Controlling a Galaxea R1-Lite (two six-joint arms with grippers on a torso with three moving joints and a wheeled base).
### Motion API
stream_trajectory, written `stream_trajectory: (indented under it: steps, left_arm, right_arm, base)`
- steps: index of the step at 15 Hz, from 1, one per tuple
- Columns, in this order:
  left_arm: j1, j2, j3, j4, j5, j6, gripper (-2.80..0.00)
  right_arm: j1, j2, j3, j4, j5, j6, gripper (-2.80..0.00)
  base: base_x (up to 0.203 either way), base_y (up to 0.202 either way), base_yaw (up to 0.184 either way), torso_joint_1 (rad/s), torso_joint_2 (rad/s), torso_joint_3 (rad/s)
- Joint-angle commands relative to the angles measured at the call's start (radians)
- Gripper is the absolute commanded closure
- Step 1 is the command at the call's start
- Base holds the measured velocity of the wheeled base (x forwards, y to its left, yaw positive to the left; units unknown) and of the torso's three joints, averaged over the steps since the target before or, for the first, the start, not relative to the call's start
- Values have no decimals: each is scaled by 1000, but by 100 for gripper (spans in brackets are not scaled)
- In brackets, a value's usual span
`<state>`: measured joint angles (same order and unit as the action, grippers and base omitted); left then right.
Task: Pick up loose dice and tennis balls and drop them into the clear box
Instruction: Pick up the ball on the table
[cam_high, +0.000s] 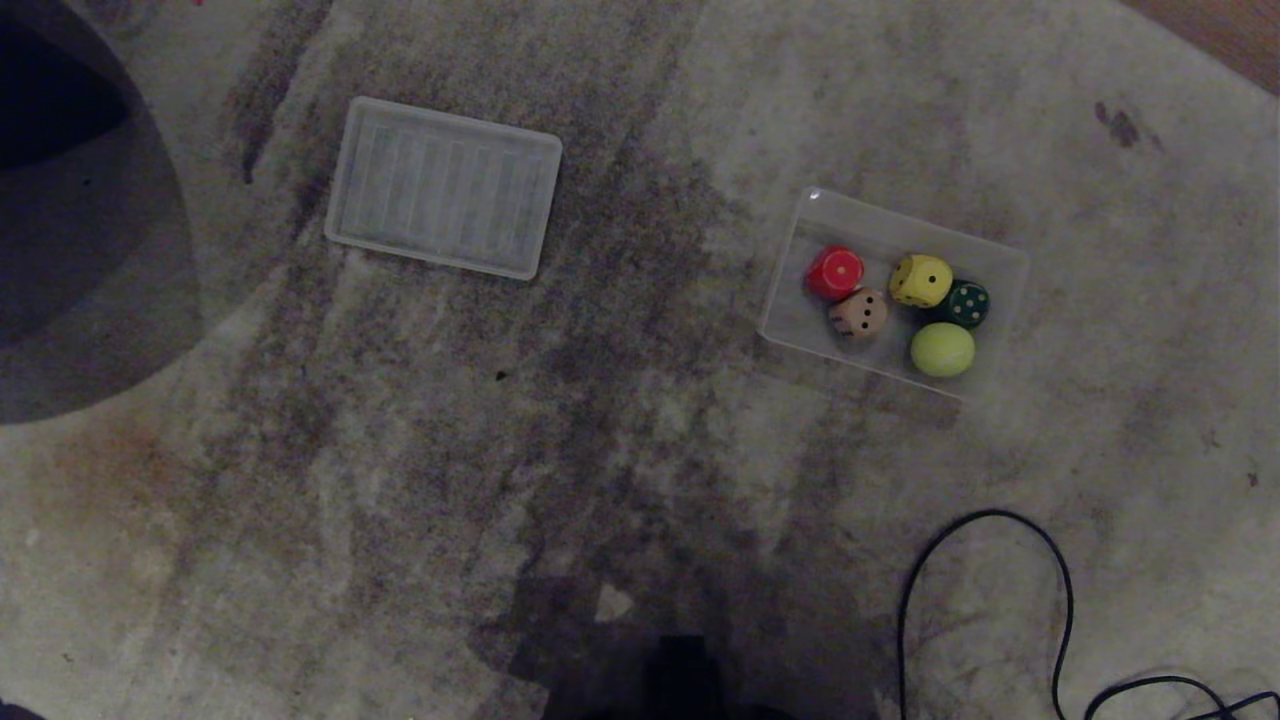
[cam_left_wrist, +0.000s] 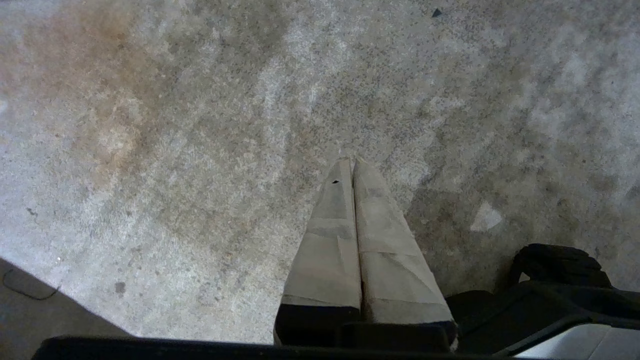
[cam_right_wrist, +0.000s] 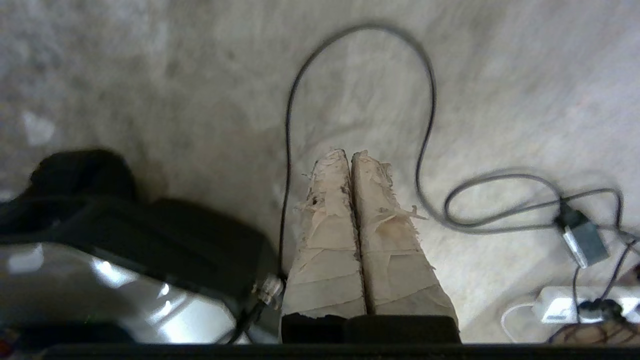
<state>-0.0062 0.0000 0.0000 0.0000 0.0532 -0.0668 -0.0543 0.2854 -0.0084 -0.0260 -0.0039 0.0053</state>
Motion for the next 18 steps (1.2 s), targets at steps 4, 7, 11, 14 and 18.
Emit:
stream_trajectory:
  steps: [4, 7, 11, 14, 18]
  left_arm:
    - [0, 2, 2, -2, 0, -1, 0]
    - [0, 2, 2, -2, 0, -1, 0]
    - [0, 2, 2, 0, 0, -1, 0]
    - [0, 2, 2, -2, 0, -1, 0]
    - [0, 2, 2, -2, 0, 3, 0]
  right_arm:
    - [10, -25, 19, -3, -3, 50, 0]
    - [44, -217, 19, -2, -1, 37, 0]
    - [65, -285, 19, 0, -2, 37, 0]
    - [65, -285, 19, 0, -4, 39, 0]
    - [65, -285, 19, 0, 9, -6, 0]
  base:
    - [0, 0, 0, 0, 0, 0]
    - [0, 0, 0, 0, 0, 0]
    - [0, 0, 0, 0, 0, 0]
    - [0, 0, 0, 0, 0, 0]
    - [0, 0, 0, 0, 0, 0]
